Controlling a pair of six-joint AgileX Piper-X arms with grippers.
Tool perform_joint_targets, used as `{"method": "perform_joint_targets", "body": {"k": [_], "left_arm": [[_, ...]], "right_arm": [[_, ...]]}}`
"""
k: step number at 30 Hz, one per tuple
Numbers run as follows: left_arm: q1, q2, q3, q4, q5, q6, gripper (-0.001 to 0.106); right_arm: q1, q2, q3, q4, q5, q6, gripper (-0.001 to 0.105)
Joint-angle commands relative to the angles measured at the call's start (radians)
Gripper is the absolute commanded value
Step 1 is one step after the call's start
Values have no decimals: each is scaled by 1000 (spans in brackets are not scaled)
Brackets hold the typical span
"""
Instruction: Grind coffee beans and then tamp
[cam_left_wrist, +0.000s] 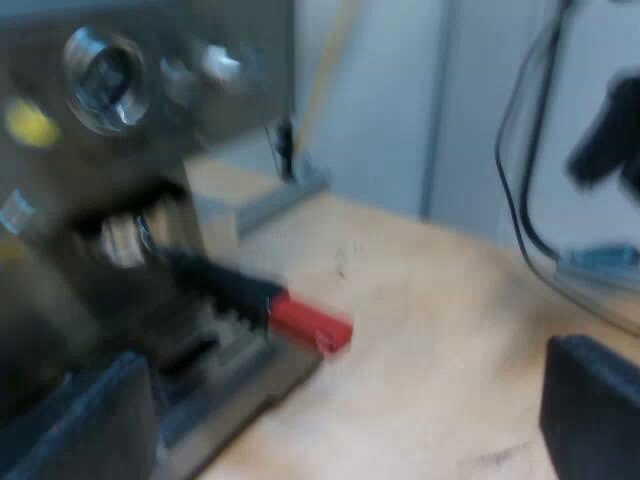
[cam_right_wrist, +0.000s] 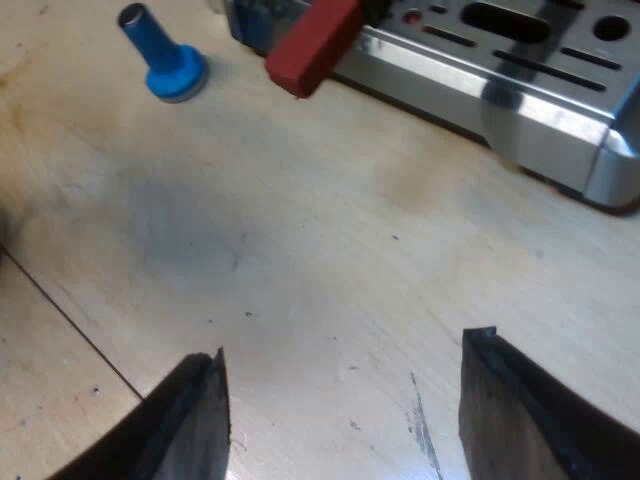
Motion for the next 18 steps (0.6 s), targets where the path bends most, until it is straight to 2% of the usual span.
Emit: {"method": "perform_joint_targets", "body": {"k": [1, 9, 18], "left_arm": [[-6, 2, 57, -111, 33, -4, 79], [-6, 4, 154, -162, 40, -2, 79], [-6, 6, 187, -222, 40, -2, 79]], "right_arm": [[18, -3, -7, -14, 0, -11, 53], [25, -3, -7, -75, 32, -11, 53], [25, -3, 18, -112, 41, -11, 53]]}}
